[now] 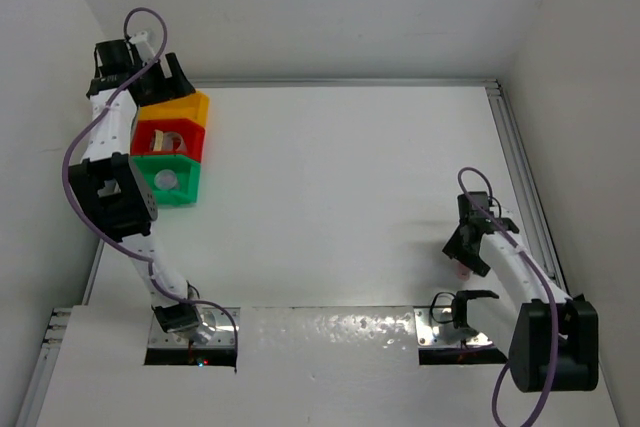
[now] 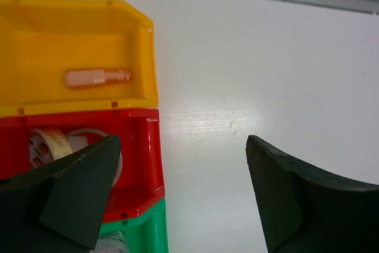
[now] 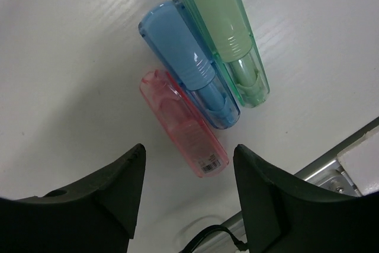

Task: Sort the stationery into containers
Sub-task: Pick up the stationery from the center of the board, then place the stationery in the storage box.

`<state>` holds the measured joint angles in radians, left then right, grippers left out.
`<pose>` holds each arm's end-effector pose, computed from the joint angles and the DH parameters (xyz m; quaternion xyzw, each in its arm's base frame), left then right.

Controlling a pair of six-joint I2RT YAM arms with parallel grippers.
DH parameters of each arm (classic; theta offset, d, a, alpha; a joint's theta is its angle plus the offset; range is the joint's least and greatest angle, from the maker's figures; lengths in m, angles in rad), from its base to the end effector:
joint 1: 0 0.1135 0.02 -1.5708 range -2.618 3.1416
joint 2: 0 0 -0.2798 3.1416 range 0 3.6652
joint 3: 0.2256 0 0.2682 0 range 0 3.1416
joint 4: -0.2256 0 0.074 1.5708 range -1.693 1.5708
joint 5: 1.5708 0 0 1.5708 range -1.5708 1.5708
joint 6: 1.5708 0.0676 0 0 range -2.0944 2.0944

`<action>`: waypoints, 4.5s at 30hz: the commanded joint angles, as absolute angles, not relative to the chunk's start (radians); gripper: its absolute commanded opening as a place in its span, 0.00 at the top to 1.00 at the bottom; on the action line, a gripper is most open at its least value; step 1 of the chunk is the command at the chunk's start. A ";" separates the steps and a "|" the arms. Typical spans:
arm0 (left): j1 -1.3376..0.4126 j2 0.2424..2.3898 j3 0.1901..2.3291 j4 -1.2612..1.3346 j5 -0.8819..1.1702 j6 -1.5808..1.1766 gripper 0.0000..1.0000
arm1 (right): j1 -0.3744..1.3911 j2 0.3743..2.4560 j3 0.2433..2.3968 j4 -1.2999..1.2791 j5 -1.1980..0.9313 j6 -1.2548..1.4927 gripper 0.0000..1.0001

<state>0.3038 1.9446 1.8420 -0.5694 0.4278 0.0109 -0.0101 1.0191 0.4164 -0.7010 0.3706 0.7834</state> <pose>0.4801 0.1211 0.3225 -0.0372 0.8842 -0.1223 0.4492 0.1586 -0.0261 0.1209 0.3991 0.8890 -0.1198 0.1901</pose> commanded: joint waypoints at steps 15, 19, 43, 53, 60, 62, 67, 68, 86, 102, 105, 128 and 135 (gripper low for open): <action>0.368 1.885 1.890 -0.583 0.503 0.011 0.16 | -0.029 1.103 0.388 -0.594 0.328 0.756 0.60; 0.376 1.878 1.898 -0.586 0.503 0.011 0.16 | -0.012 1.101 0.384 -0.588 0.324 0.747 0.73; 0.167 1.861 2.000 -0.908 0.813 0.216 0.26 | 0.599 1.035 0.633 -0.066 0.472 0.312 1.00; -0.113 1.873 1.988 -1.075 0.919 0.285 0.23 | 0.831 1.557 1.003 0.331 0.281 0.061 1.00; -0.159 1.870 1.922 -1.051 0.827 0.262 0.24 | 0.865 1.707 1.170 0.394 0.192 0.090 1.00; -0.160 1.876 1.911 -1.031 0.778 0.241 0.26 | 0.870 1.729 1.195 0.403 0.186 0.089 1.00; -0.172 1.901 1.927 -1.023 0.742 0.222 0.37 | 0.884 1.747 1.198 0.437 0.183 0.106 1.00; -0.176 1.904 1.931 -1.029 0.742 0.225 0.40 | 0.884 1.747 1.195 0.448 0.186 0.115 1.00; -0.176 1.902 1.976 -1.092 0.778 0.267 0.53 | 0.862 1.778 1.186 0.486 0.282 0.143 1.00; -0.183 1.907 1.933 -1.104 0.746 0.258 1.00 | 0.859 1.799 1.201 0.511 0.275 0.172 1.00; -0.129 1.910 1.963 -1.076 0.701 0.242 1.00 | 0.854 1.784 1.187 0.502 0.281 0.176 0.38; 0.403 2.327 2.231 -0.400 0.535 -0.066 1.00 | 0.762 1.391 0.796 0.158 0.422 0.317 0.06; 0.410 2.401 2.238 -0.293 0.494 -0.140 1.00 | 0.746 1.318 0.758 0.052 0.442 0.367 0.06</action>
